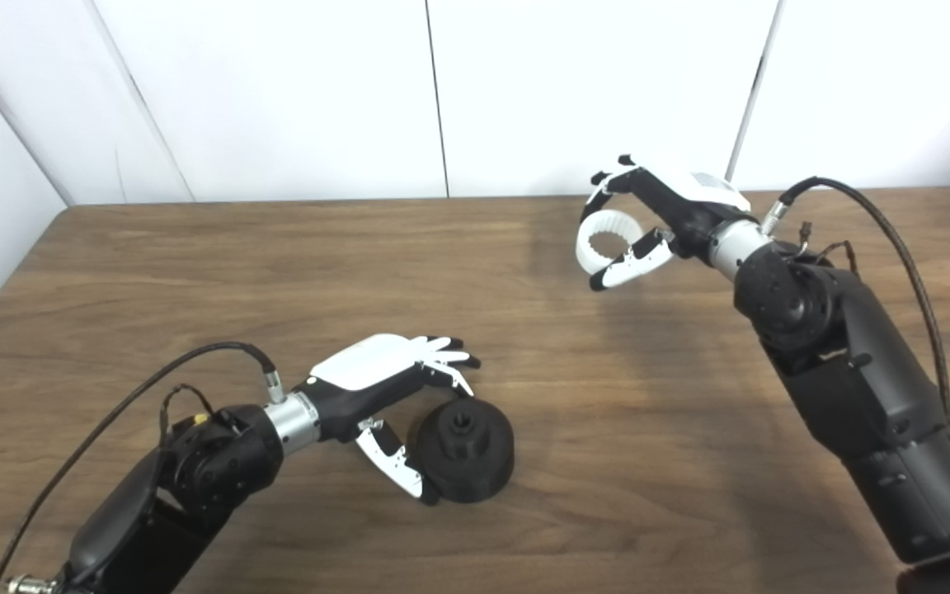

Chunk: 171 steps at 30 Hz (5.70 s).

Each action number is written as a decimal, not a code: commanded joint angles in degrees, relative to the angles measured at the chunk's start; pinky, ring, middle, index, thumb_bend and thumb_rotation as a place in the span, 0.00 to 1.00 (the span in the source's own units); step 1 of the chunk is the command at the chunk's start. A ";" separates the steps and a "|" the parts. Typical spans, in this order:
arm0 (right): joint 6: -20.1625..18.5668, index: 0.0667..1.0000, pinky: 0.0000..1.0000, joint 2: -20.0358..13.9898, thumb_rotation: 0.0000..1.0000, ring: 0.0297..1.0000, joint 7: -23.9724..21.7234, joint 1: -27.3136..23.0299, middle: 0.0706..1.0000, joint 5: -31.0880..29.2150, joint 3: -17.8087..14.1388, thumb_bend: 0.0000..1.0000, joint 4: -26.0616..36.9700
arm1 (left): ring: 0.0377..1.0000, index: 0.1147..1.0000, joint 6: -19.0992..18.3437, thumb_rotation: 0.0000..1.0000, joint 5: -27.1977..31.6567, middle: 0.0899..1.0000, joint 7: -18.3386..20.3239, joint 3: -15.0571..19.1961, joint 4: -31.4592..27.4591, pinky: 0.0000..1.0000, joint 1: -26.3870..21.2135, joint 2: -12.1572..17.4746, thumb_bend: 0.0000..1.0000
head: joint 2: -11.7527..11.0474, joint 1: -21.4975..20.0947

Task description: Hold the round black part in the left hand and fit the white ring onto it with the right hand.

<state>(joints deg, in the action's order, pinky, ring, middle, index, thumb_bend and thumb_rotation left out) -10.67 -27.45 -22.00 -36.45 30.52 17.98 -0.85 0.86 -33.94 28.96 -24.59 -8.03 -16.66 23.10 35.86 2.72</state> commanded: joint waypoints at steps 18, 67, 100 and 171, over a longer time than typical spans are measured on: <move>-3.25 0.45 0.90 -1.34 0.16 0.98 -8.81 4.74 0.86 -4.79 -3.15 0.52 19.30 | 1.00 0.58 1.37 0.31 -0.97 0.93 -0.42 -0.23 1.82 1.00 -1.43 -0.02 0.88 | 0.26 -0.17; -5.47 0.45 0.95 5.20 0.16 0.99 -17.29 7.33 0.86 -2.43 6.12 0.52 26.92 | 1.00 0.57 1.51 0.32 -0.95 0.93 -0.25 -0.19 1.46 1.00 -1.64 -0.09 0.87 | 1.44 0.43; -5.49 0.46 0.98 6.71 0.16 1.00 -19.38 7.58 0.87 -3.32 7.72 0.52 27.25 | 1.00 0.57 0.10 0.31 -0.45 0.93 0.00 0.14 0.03 1.00 -1.20 -0.43 0.87 | 2.10 0.77; -3.06 0.46 0.99 7.33 0.16 1.00 -17.51 7.83 0.91 -2.51 6.30 0.52 23.21 | 1.00 0.57 0.29 0.31 -0.81 0.92 -0.36 -0.10 0.11 1.00 -1.13 -0.16 0.87 | 2.36 0.80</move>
<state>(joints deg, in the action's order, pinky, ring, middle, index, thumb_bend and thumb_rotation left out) -15.84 -20.34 -41.22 -26.95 28.26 25.01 21.55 0.97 -34.01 28.04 -24.71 -7.25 -16.71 22.35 38.14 3.52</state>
